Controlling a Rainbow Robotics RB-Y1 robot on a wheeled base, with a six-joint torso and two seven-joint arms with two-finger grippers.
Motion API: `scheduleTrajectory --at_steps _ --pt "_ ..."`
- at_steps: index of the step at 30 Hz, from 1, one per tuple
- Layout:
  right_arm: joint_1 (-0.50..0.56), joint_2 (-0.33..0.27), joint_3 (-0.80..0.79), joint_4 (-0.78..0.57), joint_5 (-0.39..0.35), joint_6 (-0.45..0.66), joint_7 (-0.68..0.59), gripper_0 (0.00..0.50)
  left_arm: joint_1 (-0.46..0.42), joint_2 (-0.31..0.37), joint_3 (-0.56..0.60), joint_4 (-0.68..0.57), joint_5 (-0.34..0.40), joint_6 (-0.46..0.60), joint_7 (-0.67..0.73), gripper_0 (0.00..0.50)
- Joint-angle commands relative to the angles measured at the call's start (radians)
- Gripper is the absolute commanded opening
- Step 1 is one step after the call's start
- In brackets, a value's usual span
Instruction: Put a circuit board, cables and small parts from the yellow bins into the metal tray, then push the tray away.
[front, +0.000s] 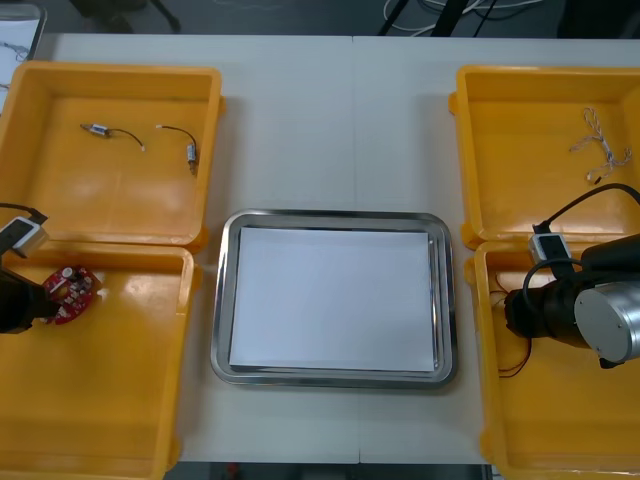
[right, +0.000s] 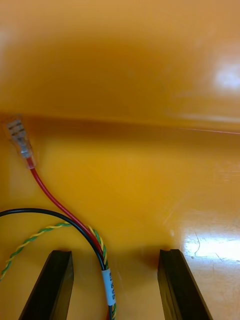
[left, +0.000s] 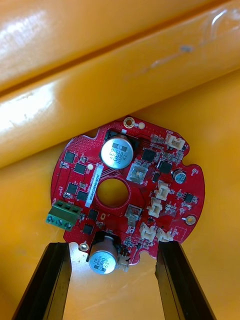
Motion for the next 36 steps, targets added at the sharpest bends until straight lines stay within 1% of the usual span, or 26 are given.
scheduleTrajectory --at_steps 1,11,17,18,20,21,22,30,31,32,33,34,35,36 --pt "0.031 0.02 0.012 0.016 0.006 -0.009 -0.02 0.489 0.033 0.044 -0.006 0.003 0.007 -0.02 -0.036 0.5" --pt "0.066 -0.003 0.01 0.008 -0.006 -0.011 -0.013 0.489 0.054 0.044 -0.006 0.01 0.002 -0.037 -0.035 0.5" --pt "0.074 -0.003 0.009 0.005 -0.011 -0.014 -0.013 0.489 0.056 0.044 -0.006 0.019 0.004 -0.043 -0.035 0.5" --pt "0.075 -0.003 0.01 0.005 -0.012 -0.019 -0.011 0.437 0.056 0.043 -0.006 0.022 0.002 -0.048 -0.035 0.5" --pt "0.077 -0.003 0.009 0.005 -0.017 -0.025 -0.013 0.303 0.056 0.043 -0.006 0.023 0.004 -0.051 -0.035 0.5" --pt "0.077 -0.003 0.01 0.005 -0.018 -0.026 -0.013 0.088 0.054 0.043 -0.006 0.026 0.002 -0.054 -0.035 0.5" --pt "0.077 -0.003 0.009 0.005 -0.021 -0.028 -0.019 0.0 0.054 0.043 -0.006 0.028 0.004 -0.057 -0.035 0.5" --pt "0.08 -0.003 0.004 -0.004 -0.027 -0.034 -0.016 0.0 0.054 0.043 -0.006 0.033 0.002 -0.063 -0.032 0.5" --pt "0.08 -0.003 -0.001 -0.015 -0.027 -0.029 -0.019 0.0 0.056 0.043 -0.006 0.033 0.004 -0.063 -0.032 0.493" --pt "0.08 -0.003 -0.004 -0.022 -0.027 -0.023 -0.019 0.0 0.056 0.043 -0.008 0.033 0.002 -0.061 -0.032 0.46" --pt "0.08 -0.003 -0.011 -0.038 -0.027 -0.011 -0.019 0.0 0.057 0.043 -0.006 0.033 0.002 -0.061 -0.03 0.41" --pt "0.08 -0.005 -0.022 -0.058 -0.029 0.006 -0.02 0.0 0.059 0.043 -0.008 0.033 0.002 -0.061 -0.03 0.298" --pt "0.08 -0.003 -0.028 -0.067 -0.029 0.02 -0.02 0.0 0.059 0.043 -0.006 0.033 0.002 -0.063 -0.028 0.219" --pt "0.08 -0.005 -0.045 -0.091 -0.031 0.047 -0.02 0.0 0.06 0.043 -0.008 0.033 0.002 -0.063 -0.028 0.054"
